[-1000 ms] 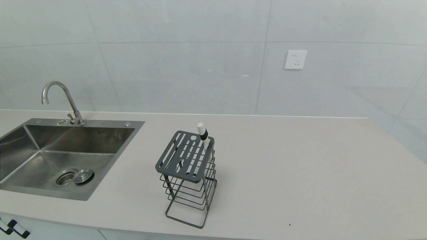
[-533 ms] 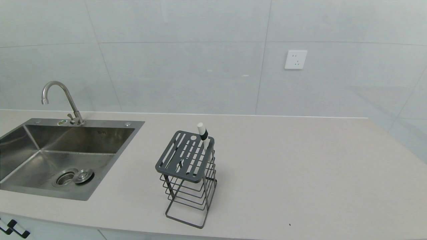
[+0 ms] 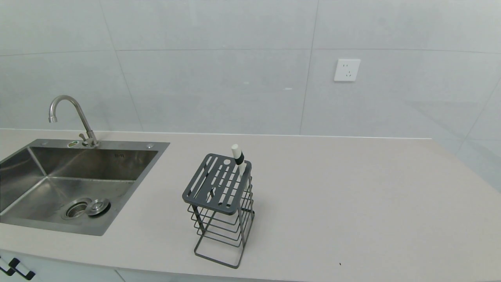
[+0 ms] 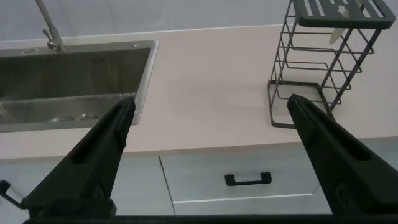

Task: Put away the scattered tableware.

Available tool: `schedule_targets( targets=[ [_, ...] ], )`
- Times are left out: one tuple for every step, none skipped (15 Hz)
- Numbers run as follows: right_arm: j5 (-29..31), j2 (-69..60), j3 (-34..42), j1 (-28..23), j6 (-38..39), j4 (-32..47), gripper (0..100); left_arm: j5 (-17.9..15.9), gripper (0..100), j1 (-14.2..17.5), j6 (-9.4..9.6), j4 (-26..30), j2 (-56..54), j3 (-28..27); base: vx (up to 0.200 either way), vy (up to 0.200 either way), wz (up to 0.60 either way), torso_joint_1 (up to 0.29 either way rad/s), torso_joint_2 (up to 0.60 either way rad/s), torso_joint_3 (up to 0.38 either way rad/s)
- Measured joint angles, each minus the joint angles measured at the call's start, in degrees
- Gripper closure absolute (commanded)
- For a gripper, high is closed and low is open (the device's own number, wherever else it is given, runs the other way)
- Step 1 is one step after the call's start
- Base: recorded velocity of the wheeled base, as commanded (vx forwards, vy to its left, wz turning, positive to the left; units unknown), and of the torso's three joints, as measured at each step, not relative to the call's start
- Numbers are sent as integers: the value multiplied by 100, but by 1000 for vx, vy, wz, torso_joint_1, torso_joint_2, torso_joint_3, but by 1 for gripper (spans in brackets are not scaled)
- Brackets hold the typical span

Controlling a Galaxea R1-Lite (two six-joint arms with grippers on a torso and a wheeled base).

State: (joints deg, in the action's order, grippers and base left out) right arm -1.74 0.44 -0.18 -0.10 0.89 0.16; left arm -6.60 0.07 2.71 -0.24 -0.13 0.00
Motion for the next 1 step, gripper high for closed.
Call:
schedule_targets(
  targets=[
    [0,0,0,0,0,0,100,2,0,0,-2,0,0,0,0,0,0,0,0,0]
  ],
)
